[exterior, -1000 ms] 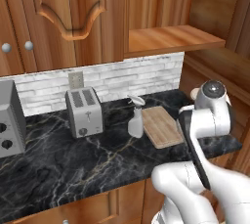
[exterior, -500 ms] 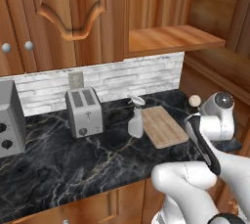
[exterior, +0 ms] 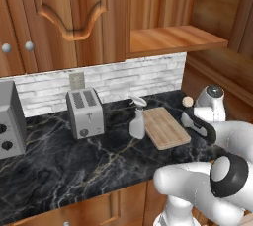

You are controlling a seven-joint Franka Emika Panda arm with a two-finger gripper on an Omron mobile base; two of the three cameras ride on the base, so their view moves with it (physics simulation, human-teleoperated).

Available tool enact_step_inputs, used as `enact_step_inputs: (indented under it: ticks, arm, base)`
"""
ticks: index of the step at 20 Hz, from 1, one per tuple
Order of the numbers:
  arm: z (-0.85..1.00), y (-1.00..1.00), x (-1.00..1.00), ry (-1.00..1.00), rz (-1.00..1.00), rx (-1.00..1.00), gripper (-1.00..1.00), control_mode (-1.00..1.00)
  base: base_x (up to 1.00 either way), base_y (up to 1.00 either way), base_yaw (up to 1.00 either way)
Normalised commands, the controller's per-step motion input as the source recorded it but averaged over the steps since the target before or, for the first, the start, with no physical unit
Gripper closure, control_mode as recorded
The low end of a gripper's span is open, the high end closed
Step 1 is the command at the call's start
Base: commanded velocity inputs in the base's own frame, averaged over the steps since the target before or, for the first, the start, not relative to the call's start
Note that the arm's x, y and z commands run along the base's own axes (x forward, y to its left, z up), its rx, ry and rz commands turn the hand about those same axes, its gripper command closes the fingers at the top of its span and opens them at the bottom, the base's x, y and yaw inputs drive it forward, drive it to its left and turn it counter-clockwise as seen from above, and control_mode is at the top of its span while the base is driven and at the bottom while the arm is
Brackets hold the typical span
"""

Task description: Grab the spray bottle from the cabinet, then place it next to the cutting board for sanitizing. Then grab the dish brush from the countertop next to the sink and place it next to the cutting board.

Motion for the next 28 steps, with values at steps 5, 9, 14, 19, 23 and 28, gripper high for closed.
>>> enact_step_inputs:
  ticks: [5, 9, 14, 19, 23, 28]
  arm:
    - [-0.14, 0.0, 0.57, 0.05, 0.0, 0.0, 1.0, -1.0]
    - [-0.33, -0.02, 0.37, 0.0, 0.0, 0.0, 1.0, -1.0]
    - [-0.47, -0.05, 0.18, 0.0, 0.0, 0.0, 1.0, -1.0]
    - [-0.44, -0.19, 0.2, 0.01, 0.0, 0.0, 1.0, -1.0]
    - [-0.35, -0.32, 0.03, 0.02, 0.0, 0.0, 1.0, -1.0]
    - [-0.36, -0.13, 0.06, 0.03, 0.0, 0.0, 1.0, -1.0]
  base:
    - [0.0, 0.0, 0.0]
    - [0.0, 0.0, 0.0]
    - [0.0, 0.0, 0.0]
    - [0.0, 0.0, 0.0]
    - [0.0, 0.0, 0.0]
    - [0.0, 0.0, 0.0]
